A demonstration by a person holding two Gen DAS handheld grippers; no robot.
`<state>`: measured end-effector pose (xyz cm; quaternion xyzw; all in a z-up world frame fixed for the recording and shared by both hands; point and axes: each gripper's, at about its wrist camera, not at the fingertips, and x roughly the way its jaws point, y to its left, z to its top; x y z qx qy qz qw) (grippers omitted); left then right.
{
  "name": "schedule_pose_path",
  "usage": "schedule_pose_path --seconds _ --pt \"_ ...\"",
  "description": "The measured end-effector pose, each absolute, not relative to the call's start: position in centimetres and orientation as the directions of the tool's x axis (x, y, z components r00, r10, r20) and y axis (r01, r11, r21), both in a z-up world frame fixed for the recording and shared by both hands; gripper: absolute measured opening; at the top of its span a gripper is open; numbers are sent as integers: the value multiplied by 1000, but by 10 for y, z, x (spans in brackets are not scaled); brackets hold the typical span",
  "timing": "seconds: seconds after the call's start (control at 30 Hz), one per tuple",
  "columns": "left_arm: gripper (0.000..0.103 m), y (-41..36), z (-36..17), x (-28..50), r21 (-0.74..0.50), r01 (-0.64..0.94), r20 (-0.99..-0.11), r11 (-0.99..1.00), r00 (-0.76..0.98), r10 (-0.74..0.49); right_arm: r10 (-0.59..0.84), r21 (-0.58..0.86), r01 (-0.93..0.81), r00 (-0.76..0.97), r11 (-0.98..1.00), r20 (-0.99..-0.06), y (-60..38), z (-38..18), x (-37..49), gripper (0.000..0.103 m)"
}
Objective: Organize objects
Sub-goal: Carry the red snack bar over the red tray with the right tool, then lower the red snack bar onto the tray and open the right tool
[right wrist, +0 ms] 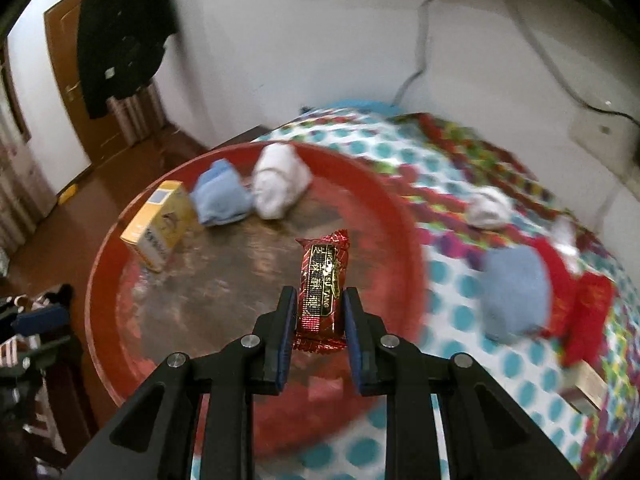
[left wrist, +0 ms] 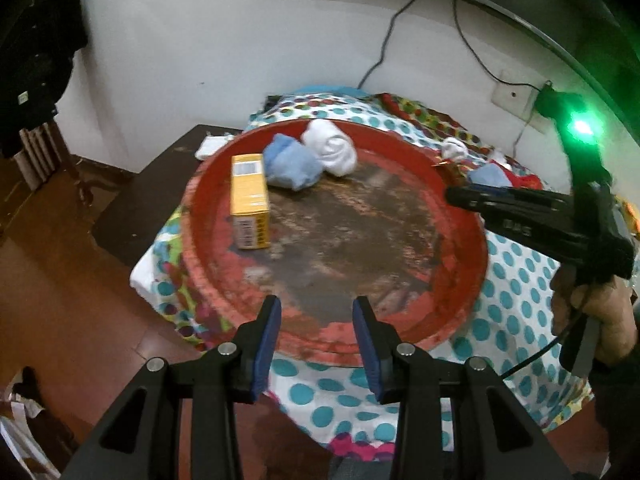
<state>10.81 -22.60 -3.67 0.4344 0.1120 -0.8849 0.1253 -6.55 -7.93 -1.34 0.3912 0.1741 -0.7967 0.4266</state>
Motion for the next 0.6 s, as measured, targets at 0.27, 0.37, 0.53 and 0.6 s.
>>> schedule_pose_path --seconds 0.27,0.37,0.53,0.6 --pt "38 -242 -45 112 -96 353 -811 -931 -570 -133 -495 53 856 -246 -514 -833 -151 -39 -66 22" --pt "38 -244 -48 111 -86 356 -817 -931 -560 -138 -479 63 855 -226 -515 -848 -166 -48 -73 22" --pt "38 -247 -52 108 -78 356 -822 -931 -552 -142 -447 45 856 -223 -515 -867 -181 -55 -81 23" --pt "38 -248 -53 107 -78 355 -824 -932 -548 -140 -435 45 857 -214 -513 -875 -183 -56 -82 29"
